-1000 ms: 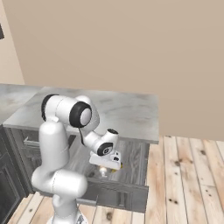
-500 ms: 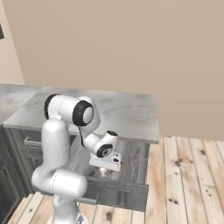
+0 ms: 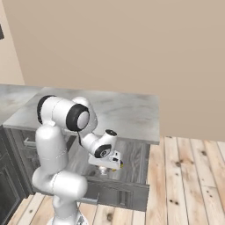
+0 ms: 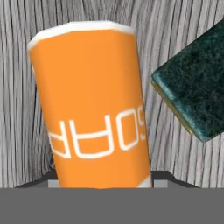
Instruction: Restock the sink supplies by placing the sponge and soap dispenser on the counter and next to the sink. Make sure the soap dispenser is upright.
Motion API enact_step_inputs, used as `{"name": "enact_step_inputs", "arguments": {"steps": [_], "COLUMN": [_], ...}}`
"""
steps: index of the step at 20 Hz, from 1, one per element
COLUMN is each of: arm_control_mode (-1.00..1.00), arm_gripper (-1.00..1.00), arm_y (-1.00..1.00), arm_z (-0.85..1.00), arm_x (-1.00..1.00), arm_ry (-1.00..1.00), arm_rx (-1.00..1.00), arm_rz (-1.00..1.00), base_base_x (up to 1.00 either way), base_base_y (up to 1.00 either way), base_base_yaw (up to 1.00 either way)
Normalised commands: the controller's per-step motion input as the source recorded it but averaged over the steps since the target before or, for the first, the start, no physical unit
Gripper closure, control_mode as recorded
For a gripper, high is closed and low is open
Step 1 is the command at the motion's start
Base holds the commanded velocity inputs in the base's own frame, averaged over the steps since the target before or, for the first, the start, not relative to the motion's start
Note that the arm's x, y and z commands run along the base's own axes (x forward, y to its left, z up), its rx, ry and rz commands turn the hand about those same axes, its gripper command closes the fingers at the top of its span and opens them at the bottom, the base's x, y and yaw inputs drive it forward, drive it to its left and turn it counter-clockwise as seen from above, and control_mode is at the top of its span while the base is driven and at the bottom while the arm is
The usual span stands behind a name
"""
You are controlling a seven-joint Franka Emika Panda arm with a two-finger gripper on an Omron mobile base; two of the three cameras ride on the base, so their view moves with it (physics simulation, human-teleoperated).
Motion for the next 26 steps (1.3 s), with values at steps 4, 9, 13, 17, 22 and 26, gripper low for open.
{"name": "enact_step_inputs", "arguments": {"steps": [4,9,13,17,22,26], "arm_control_mode": [-1.0,-1.0,-1.0,-1.0,-1.0,-1.0], "arm_gripper": [1.0,1.0,1.0,1.0,1.0,1.0], "arm_y": [-0.05,0.0,-0.14,-0.22,-0.06,0.0], "arm_z": [0.99,1.0,1.0,1.0,1.0,1.0], "arm_x": [-0.73,-0.51,-0.29,-0.29,-0.43,-0.2], "arm_ry": [-0.2,-0.07,0.0,0.0,0.0,0.0], "arm_rx": [0.0,0.0,0.0,0.0,0.0,0.0], "arm_rz": [0.01,0.0,0.0,0.0,0.03,0.04], "base_base_x": [0.0,0.0,0.0,0.0,0.0,0.0], "base_base_y": [0.0,0.0,0.0,0.0,0.0,0.0], "base_base_yaw": [0.0,0.0,0.0,0.0,0.0,0.0]}}
